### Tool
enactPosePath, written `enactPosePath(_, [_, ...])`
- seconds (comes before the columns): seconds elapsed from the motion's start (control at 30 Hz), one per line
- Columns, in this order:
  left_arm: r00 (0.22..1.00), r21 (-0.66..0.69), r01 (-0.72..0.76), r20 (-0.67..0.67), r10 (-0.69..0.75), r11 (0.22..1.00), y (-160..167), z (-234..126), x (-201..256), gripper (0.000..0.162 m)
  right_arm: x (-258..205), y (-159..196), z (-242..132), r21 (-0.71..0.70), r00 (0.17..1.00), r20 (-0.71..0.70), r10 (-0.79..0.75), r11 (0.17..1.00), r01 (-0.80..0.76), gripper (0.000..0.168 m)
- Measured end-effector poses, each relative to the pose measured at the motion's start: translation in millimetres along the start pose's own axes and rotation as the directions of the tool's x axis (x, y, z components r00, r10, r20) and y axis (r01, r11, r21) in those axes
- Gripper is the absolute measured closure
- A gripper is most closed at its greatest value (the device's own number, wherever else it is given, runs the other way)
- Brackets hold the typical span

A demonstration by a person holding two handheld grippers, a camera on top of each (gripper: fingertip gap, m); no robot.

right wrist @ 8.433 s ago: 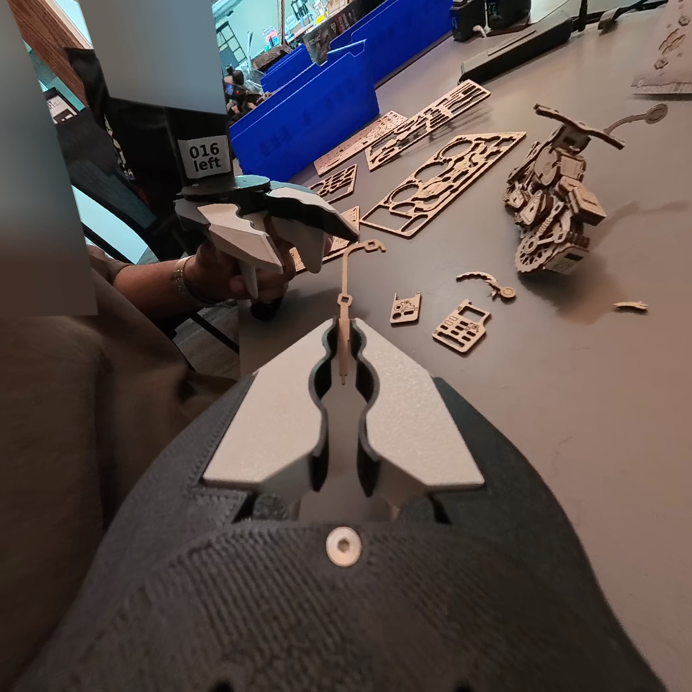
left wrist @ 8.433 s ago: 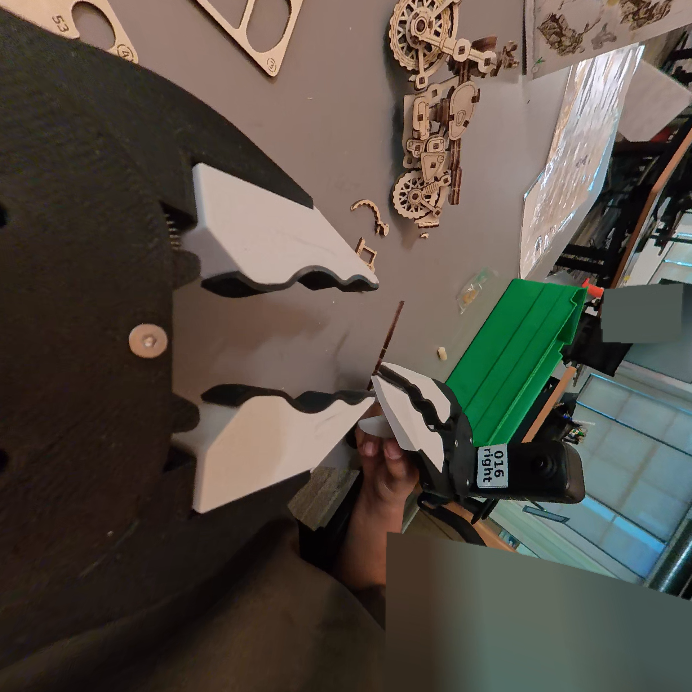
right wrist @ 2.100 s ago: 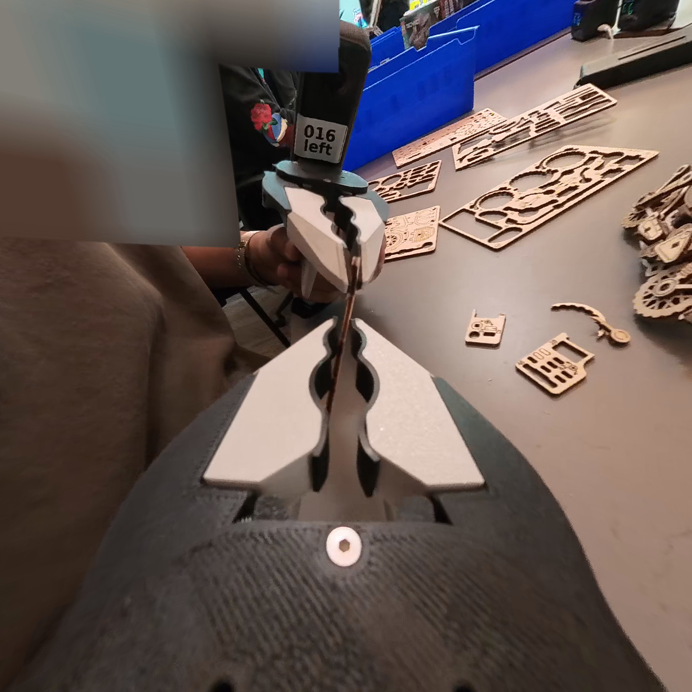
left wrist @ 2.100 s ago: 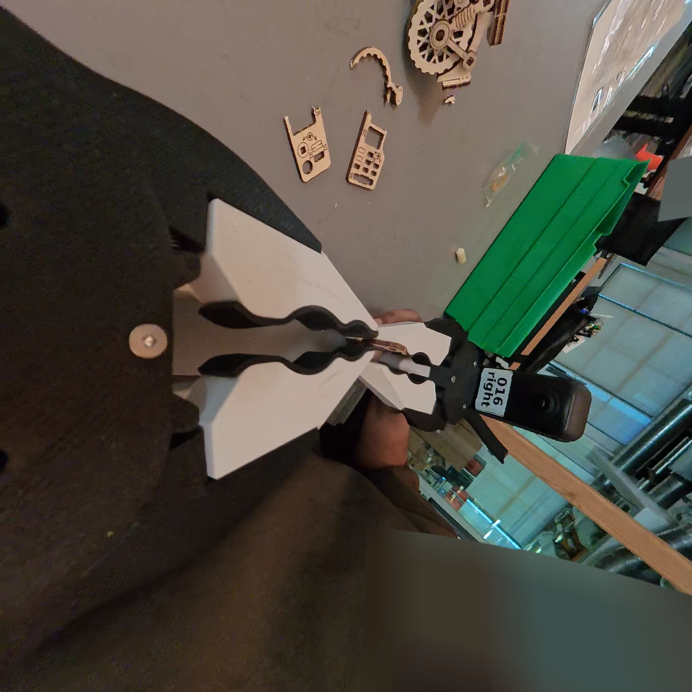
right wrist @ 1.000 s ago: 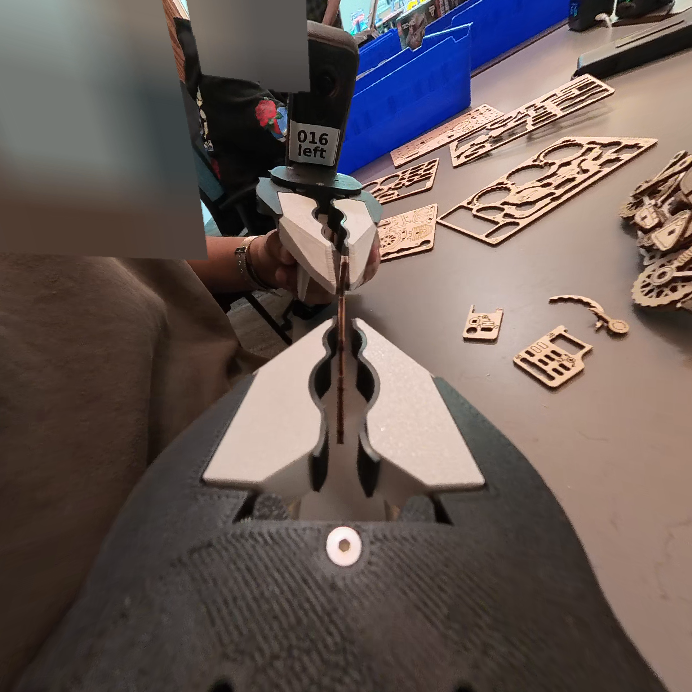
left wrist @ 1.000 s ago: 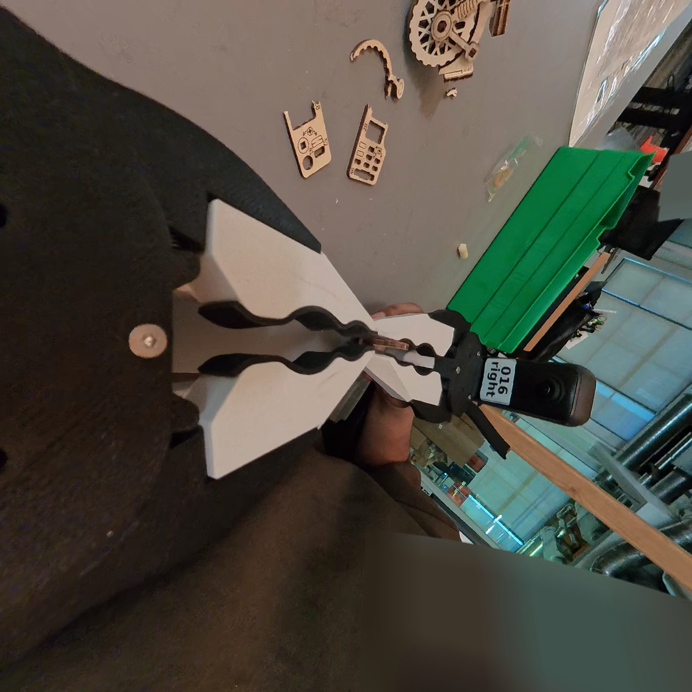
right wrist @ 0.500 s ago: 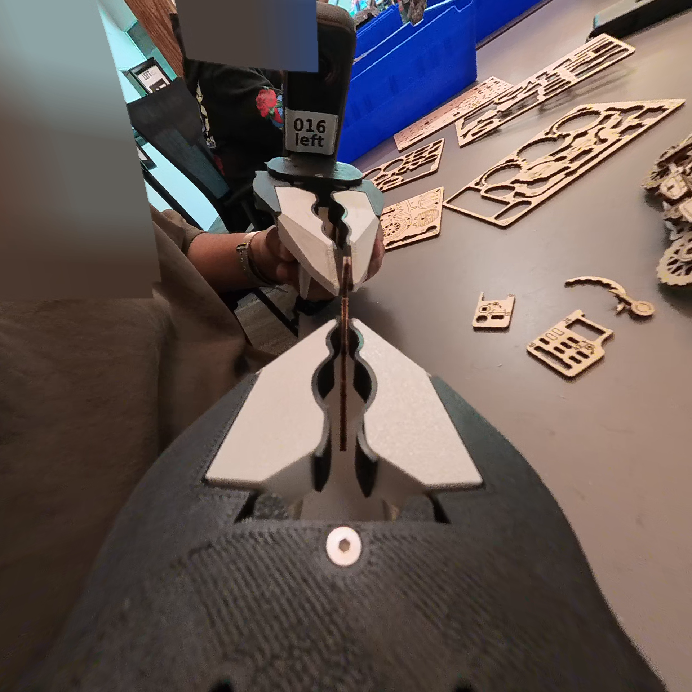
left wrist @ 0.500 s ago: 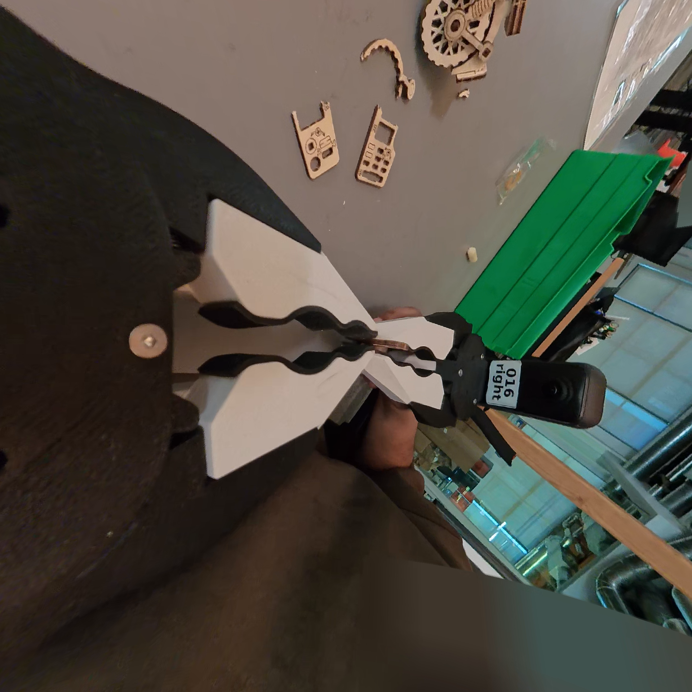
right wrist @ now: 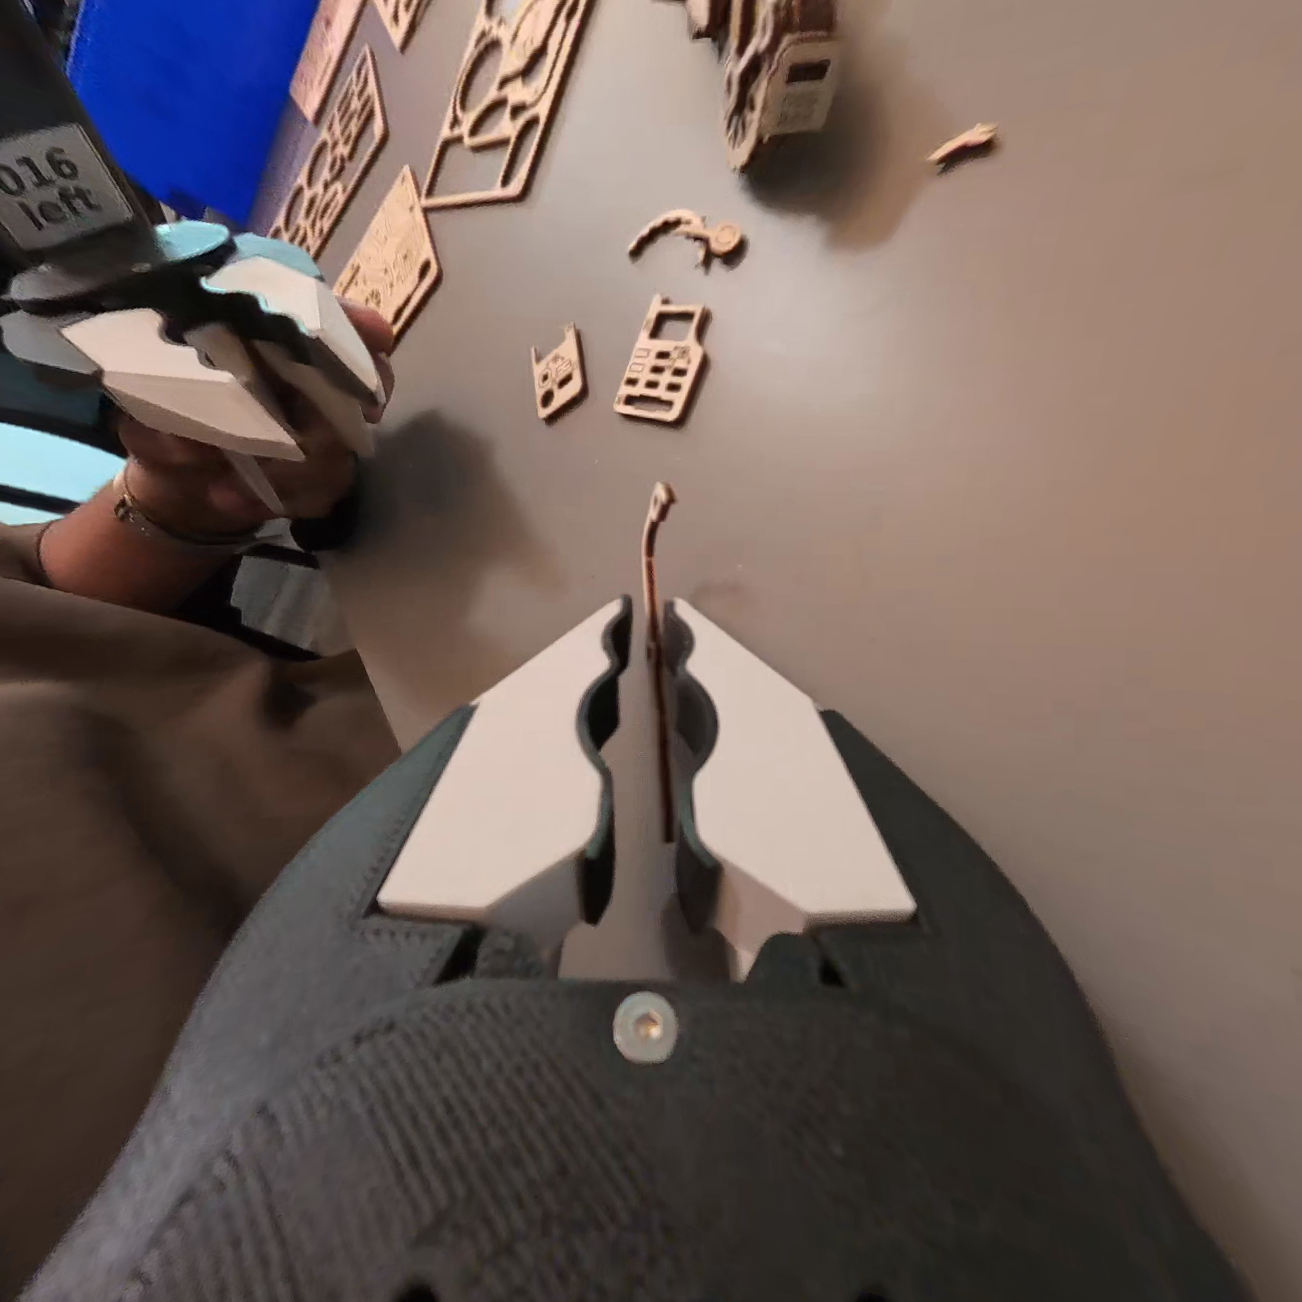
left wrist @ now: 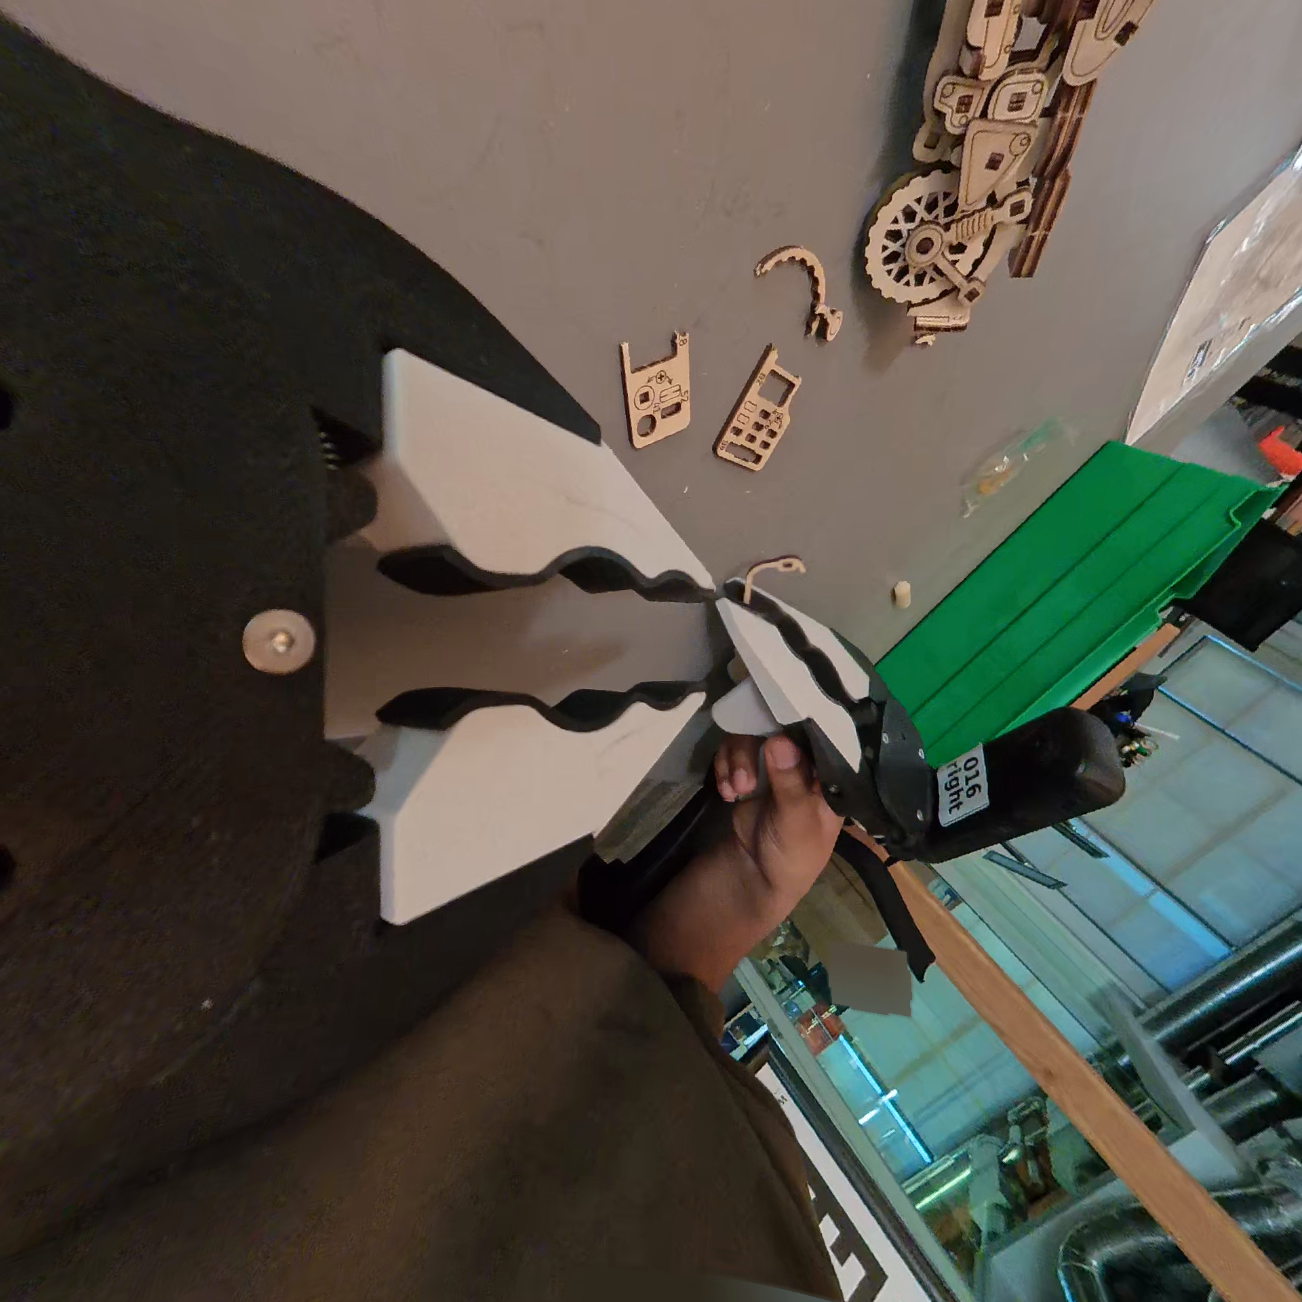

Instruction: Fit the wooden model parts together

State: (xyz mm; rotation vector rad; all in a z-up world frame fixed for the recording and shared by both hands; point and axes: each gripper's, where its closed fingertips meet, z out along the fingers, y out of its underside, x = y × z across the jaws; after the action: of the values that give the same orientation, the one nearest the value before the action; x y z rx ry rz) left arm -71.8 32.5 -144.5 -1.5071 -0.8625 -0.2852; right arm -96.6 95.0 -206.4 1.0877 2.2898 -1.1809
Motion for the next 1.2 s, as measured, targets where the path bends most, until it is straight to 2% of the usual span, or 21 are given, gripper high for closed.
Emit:
enactPosePath(0.1, [1.000,-0.005,-0.001,-0.003,0.001,1.000,0,1,0,0.143,2,-6,-7,0.027,1.000,-0.002,-0.004,1.000,0.004,0.142])
enactPosePath(0.2, [1.000,-0.003,0.005,-0.008,-0.005,1.000,0,1,0,0.143,16,-12,-24,0.009,0.997,-0.056,-0.049,0.999,0.050,0.130])
enactPosePath(0.33, [1.000,0.009,0.019,-0.014,-0.019,1.000,-2,1,0,0.144,22,-43,-51,0.177,0.997,-0.048,-0.065,0.982,0.072,0.130])
enactPosePath(0.43, [0.999,0.020,0.028,-0.019,-0.028,0.999,-4,2,-1,0.144,18,-65,-54,0.294,0.994,-0.044,-0.104,0.949,0.112,0.129])
enactPosePath(0.5, [0.999,0.022,0.031,-0.023,-0.031,0.999,-5,2,-1,0.144,22,-80,-49,0.322,0.974,-0.119,-0.193,0.920,0.222,0.125])
enactPosePath(0.6, [0.999,0.025,0.024,-0.026,-0.023,0.999,-5,3,1,0.144,28,-99,-29,0.289,0.918,-0.254,-0.306,0.881,0.374,0.124])
enactPosePath(0.77, [1.000,0.033,-0.002,-0.018,0.002,0.999,-6,2,3,0.143,11,-125,18,0.243,0.877,-0.272,-0.396,0.854,0.461,0.117])
enactPosePath(0.9, [1.000,0.037,-0.019,-0.011,0.019,0.999,-6,-1,3,0.142,21,-139,39,0.195,0.899,-0.262,-0.352,0.893,0.406,0.112])
enactPosePath(1.03, [0.999,0.037,-0.031,-0.008,0.031,0.999,-5,-2,5,0.141,23,-144,59,0.161,0.972,-0.104,-0.211,0.961,0.226,0.114])
enactPosePath(1.1, [0.999,0.038,-0.032,-0.008,0.033,0.999,-5,-2,5,0.142,27,-141,68,0.102,0.985,-0.053,-0.163,0.981,0.168,0.114])
enactPosePath(1.2, [0.999,0.040,-0.038,-0.007,0.038,0.998,-6,-3,6,0.142,30,-136,77,0.031,0.988,-0.023,-0.151,0.988,0.151,0.127])
